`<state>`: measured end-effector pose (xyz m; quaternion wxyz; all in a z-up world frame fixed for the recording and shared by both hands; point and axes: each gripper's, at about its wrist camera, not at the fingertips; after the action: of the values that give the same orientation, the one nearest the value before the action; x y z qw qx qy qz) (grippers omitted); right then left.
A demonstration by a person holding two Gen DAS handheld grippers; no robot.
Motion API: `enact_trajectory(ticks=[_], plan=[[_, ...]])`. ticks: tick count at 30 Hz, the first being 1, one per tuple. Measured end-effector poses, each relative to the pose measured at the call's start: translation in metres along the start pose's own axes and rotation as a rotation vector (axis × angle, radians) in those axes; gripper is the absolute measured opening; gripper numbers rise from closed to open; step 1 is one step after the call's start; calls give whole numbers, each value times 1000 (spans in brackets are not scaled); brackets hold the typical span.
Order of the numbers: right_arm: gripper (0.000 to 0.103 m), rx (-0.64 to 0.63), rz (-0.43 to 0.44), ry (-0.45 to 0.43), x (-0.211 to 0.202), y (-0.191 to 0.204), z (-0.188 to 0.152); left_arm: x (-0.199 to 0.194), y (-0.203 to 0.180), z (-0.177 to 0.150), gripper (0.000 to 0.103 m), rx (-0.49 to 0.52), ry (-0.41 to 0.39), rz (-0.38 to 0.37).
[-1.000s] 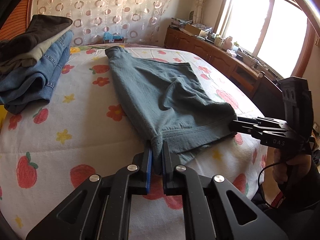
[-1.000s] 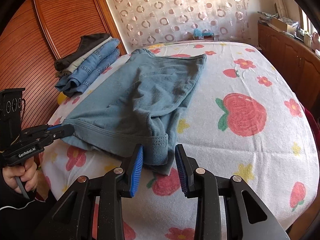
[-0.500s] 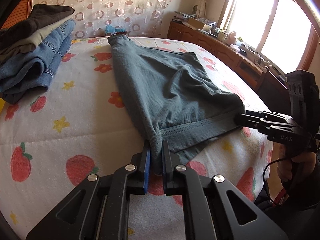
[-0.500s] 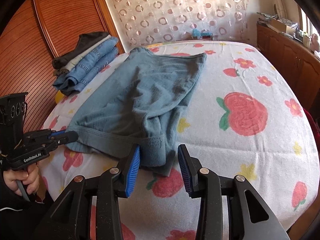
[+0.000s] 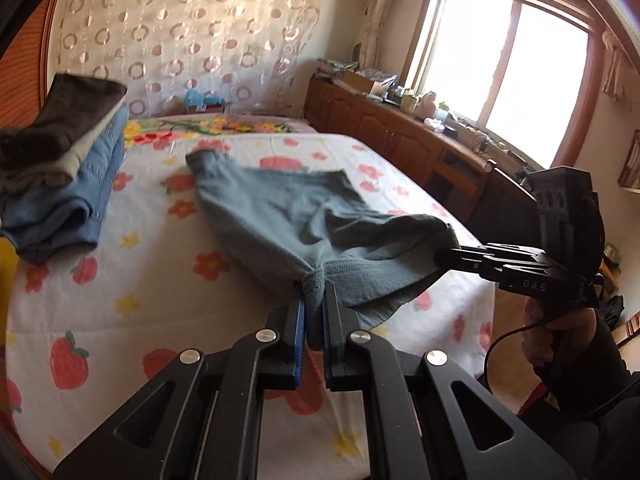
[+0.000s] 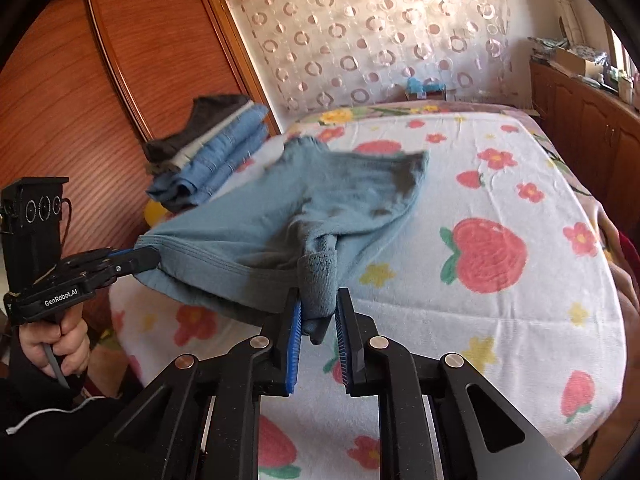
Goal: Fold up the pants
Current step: 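Lift the hem with both tools, fold it over the shorts, release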
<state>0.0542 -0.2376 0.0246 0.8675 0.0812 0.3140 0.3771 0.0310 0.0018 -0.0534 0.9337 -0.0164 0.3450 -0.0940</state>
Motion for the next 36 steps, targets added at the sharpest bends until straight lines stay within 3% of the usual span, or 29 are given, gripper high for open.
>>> enact_trajectory(ticks=[18, 28, 36], plan=[[16, -77, 9, -112, -61, 23, -1, -43, -18, 23, 8, 57, -115, -45], [16, -62, -17, -79, -37, 11, 0, 1, -6, 18, 8, 43, -35, -11], [16, -86, -49, -82, -22, 5, 30, 11, -6, 49, 8, 58, -64, 17]])
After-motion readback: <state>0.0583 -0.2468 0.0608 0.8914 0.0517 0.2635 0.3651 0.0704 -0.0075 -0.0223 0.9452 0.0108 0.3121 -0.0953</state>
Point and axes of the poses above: each gripper's, at about its wrist camera, not at the fingertips, and x roughly the way its jaws point, y to its left, z to its top, and after that the axes turned 13 degrees about z, right-handed
